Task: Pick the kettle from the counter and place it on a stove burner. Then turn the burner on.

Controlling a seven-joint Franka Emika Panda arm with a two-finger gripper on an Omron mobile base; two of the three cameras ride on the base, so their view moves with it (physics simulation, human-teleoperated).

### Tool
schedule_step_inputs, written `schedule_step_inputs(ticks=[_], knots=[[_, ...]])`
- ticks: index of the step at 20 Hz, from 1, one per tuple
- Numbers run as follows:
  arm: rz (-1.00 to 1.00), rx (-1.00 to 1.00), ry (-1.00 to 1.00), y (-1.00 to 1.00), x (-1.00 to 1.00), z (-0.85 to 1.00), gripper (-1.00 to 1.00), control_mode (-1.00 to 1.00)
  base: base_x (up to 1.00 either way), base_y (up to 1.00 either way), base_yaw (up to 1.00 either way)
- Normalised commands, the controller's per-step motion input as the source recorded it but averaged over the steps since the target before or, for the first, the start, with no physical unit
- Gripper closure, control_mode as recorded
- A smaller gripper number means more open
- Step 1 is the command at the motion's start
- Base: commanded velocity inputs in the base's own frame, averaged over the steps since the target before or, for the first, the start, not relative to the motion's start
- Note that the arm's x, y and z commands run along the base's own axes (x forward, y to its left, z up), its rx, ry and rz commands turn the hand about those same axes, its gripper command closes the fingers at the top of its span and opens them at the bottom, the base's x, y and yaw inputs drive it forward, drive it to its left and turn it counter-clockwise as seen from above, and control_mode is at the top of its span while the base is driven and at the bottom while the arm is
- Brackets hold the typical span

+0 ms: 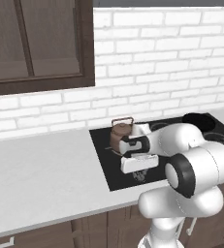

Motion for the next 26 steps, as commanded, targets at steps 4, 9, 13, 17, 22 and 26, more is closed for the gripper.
schedule_step_inputs(ticks=[4,9,13,17,22,26], knots=[[0.09,0.00,-0.18,-0.02,-0.40,0.00,1.00,-1.00,0.00,0.00,0.00],[0.42,0.00,-0.09,0.02,-0.05,0.05,1.00,-1.00,0.00,0.00,0.00],[0.49,-0.02,0.00,0.12,0.00,0.05,1.00,-1.00,0.00,0.00,0.00],[0.48,-0.05,0.00,0.13,0.00,0.11,1.00,-1.00,0.00,0.00,0.00],[0.46,-0.04,0.00,0.08,-0.02,0.22,1.00,-1.00,0.00,0.00,0.00],[0.39,-0.01,-0.07,0.00,-0.19,0.34,1.00,-1.00,0.00,0.00,0.00]])
